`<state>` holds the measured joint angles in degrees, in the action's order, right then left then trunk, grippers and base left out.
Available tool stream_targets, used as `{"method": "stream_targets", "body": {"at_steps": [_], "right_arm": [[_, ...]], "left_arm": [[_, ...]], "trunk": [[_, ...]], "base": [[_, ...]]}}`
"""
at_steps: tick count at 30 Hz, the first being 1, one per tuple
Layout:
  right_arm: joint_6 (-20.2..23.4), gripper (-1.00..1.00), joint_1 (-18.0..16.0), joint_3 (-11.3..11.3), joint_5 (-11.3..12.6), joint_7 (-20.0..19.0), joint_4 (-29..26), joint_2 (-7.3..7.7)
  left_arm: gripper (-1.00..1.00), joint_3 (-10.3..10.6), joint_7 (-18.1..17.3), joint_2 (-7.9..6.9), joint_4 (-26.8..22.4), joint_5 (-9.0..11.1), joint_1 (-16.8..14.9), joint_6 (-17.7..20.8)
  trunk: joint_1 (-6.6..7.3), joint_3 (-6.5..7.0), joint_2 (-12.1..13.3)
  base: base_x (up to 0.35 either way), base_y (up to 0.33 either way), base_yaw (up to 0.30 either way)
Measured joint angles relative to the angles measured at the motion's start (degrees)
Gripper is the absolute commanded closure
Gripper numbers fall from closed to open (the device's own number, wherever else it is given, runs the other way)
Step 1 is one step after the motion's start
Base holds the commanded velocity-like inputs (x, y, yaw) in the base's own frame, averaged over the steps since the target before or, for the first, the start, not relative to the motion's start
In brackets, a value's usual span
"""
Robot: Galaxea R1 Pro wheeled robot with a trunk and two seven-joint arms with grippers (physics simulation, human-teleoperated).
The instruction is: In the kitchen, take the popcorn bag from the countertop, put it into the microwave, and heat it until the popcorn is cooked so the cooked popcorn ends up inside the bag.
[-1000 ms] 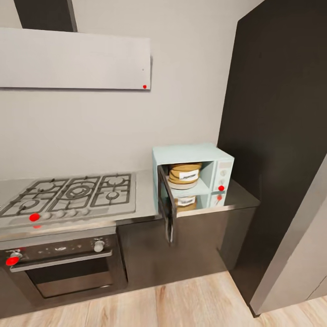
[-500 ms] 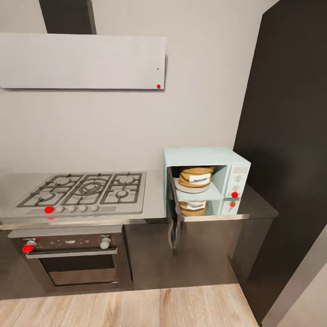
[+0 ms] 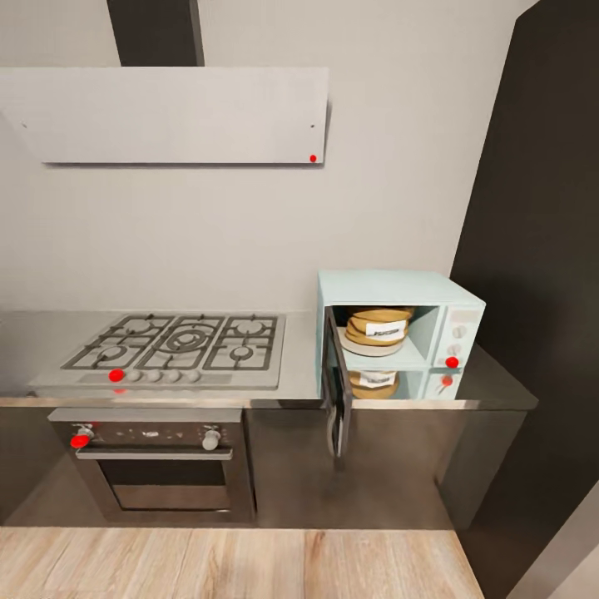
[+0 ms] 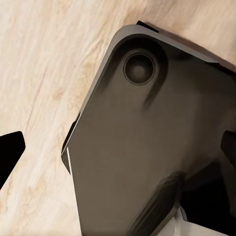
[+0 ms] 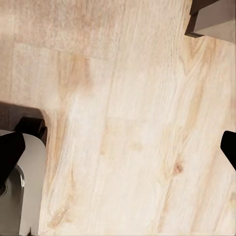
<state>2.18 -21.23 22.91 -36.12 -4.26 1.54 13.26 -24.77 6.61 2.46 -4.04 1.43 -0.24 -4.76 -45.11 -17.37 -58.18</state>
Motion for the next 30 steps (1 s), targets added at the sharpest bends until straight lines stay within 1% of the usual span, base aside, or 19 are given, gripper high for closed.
{"method": "stream_targets", "body": {"at_steps": [6,18,25,26,30], "right_arm": [[-0.03,-1.0,0.01,0.0,-0.05,0.26,-0.02,0.11],[-0.15,-1.0,-0.01,0.0,-0.09,0.28,-0.02,0.08],[-0.2,-1.0,-0.01,0.0,0.09,0.29,0.01,-0.06],[-0.19,-1.0,0.0,0.0,0.19,0.32,0.07,-0.11],[0.25,-1.0,0.01,0.0,0.35,0.4,0.26,-0.37]], "left_arm": [[-1.0,0.0,0.0,0.06,0.0,0.0,0.0,0.0],[-1.0,0.02,-0.02,0.06,0.01,-0.08,0.0,0.01],[-1.0,0.51,0.13,-0.11,-0.28,-0.45,0.0,0.0],[-1.0,0.61,0.16,-0.22,-0.89,-0.54,0.0,0.01],[-1.0,0.86,0.54,-0.47,-8.19,-1.08,-0.01,1.08]], "trunk": [[0.0,0.0,0.0],[0.0,0.0,0.0],[0.0,0.0,0.0],[0.0,0.0,0.0],[0.0,0.0,0.0]], "base": [[0.0,-0.024,0.0],[0.0,-0.264,0.0],[0.0,-0.041,0.0],[0.0,-0.002,0.0],[0.0,0.0,0.0]]}}
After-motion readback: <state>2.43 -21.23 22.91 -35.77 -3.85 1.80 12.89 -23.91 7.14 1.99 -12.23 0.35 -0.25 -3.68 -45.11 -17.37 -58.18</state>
